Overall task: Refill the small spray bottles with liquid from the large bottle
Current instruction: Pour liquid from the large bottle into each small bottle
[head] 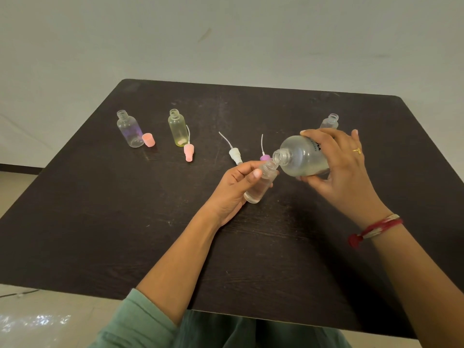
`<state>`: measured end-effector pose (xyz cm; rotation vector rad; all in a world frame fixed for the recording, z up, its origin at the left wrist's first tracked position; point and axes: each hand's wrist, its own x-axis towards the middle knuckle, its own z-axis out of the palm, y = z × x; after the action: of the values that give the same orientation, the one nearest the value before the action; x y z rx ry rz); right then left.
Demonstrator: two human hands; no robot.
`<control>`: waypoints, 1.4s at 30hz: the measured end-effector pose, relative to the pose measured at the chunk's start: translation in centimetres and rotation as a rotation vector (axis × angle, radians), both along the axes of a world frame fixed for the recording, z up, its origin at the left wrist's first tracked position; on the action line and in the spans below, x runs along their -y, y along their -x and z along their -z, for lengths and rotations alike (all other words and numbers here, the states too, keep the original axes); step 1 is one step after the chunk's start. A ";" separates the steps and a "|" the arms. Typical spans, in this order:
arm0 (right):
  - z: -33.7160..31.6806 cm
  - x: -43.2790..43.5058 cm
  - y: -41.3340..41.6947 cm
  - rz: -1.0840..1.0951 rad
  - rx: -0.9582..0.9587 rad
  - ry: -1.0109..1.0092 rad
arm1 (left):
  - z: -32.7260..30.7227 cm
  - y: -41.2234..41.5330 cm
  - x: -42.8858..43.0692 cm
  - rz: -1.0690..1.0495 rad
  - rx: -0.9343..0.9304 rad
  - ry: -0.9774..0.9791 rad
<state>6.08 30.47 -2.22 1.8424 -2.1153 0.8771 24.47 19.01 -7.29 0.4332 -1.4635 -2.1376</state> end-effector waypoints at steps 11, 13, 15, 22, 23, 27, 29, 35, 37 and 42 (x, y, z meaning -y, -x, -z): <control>1.3 -0.3 -0.2 -0.110 0.888 0.208 | -0.2 -0.2 0.6 0.006 -0.195 -0.245; 1.9 -0.5 0.0 -0.111 0.949 0.231 | -0.2 -0.3 0.9 0.003 -0.258 -0.317; 2.5 -0.6 0.1 -0.111 0.989 0.257 | -0.2 -0.5 1.1 0.007 -0.309 -0.380; 3.5 -1.2 1.1 -0.073 1.068 0.340 | 0.0 -0.7 1.3 0.012 -0.324 -0.372; 3.6 -1.3 1.2 -0.067 1.069 0.346 | -0.1 -0.7 1.3 0.009 -0.311 -0.363; 4.1 -1.5 1.3 -0.047 1.084 0.379 | -0.2 -0.6 1.3 -0.132 -0.134 -0.161; 4.4 -1.5 1.2 -0.031 1.078 0.394 | -0.2 -0.3 1.1 -0.228 -0.024 0.002; 4.8 -1.4 1.3 -0.009 1.053 0.410 | -0.3 0.2 1.9 -0.431 0.076 0.177; 4.8 -1.4 1.3 0.003 1.017 0.412 | -0.6 0.5 2.6 -0.484 0.065 0.207; 5.0 -1.6 0.9 0.075 0.927 0.435 | -2.5 2.5 4.4 -0.556 0.074 0.294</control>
<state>5.15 32.04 -7.22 1.2157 -2.0966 2.2688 21.98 14.65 -4.84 0.7144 -1.4559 -1.4632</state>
